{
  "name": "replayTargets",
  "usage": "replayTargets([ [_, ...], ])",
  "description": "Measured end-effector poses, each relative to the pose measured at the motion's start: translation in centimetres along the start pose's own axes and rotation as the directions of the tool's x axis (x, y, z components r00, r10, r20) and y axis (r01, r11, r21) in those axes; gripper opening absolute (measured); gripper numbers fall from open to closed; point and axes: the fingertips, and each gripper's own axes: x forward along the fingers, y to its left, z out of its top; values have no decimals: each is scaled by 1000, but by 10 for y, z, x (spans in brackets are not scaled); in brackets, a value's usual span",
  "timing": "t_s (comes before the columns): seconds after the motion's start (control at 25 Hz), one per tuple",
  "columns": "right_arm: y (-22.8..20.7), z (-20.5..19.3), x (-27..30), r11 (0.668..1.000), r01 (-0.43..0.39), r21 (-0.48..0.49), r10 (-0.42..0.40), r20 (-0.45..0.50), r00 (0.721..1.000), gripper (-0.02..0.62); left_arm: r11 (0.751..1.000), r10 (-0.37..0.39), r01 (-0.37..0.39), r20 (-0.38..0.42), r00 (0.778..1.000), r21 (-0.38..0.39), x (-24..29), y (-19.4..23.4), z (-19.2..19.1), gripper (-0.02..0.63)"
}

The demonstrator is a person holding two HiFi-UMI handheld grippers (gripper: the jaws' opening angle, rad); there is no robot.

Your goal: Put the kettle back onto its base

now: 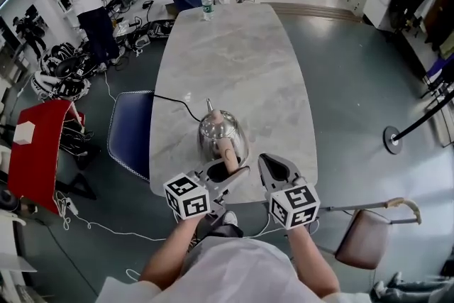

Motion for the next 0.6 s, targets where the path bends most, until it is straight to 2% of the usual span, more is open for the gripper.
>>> replayTargets([
  [0.6, -5, 2, 24, 1000, 4, 8, -4, -18, 1000, 6, 1000, -19, 20, -31, 999, 19, 13, 22, 0, 183],
])
